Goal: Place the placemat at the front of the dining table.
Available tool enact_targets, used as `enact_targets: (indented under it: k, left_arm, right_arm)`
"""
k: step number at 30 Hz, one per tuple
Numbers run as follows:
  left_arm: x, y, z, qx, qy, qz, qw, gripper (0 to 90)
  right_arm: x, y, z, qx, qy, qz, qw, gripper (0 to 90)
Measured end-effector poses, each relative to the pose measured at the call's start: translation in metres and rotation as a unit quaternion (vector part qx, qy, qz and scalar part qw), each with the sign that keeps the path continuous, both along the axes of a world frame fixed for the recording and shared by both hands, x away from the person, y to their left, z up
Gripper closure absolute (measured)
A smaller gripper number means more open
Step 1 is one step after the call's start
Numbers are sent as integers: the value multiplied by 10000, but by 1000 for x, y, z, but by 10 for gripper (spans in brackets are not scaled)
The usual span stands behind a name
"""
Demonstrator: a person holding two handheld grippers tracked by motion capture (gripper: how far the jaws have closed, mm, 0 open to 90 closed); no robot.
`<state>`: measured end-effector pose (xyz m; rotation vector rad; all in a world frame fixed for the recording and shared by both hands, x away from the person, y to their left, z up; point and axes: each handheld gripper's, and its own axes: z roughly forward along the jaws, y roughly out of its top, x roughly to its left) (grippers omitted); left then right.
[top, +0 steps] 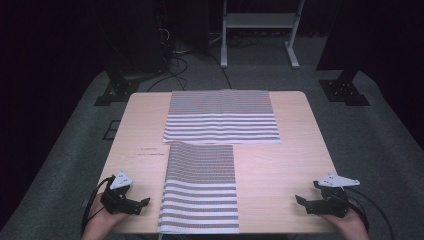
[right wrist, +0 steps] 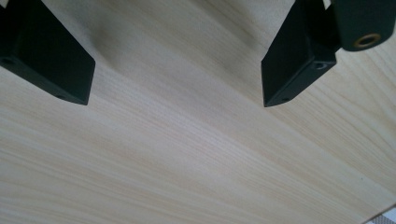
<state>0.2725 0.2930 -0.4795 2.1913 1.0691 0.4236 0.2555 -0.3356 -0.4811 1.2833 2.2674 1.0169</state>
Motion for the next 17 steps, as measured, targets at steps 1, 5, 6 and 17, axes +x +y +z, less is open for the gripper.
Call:
enact_targets:
  k: [1,5,6,17]
  left_arm:
    - [-1,0,0,-7,-21,-4,10000,0]
    - [-4,0,-3,-47,-145,-62,9999,0]
    - [-5,0,-3,-65,-168,-76,9998,0]
    - [-4,1,-5,-121,-227,-104,9996,0]
  right_arm:
    - [-1,-1,-1,-15,21,-5,10000,88]
    - [-2,-3,-5,-85,11,-17,10000,88]
    - [-3,-4,-6,-77,4,-13,10000,88]
    - [-3,-3,-7,-168,-98,23,9998,88]
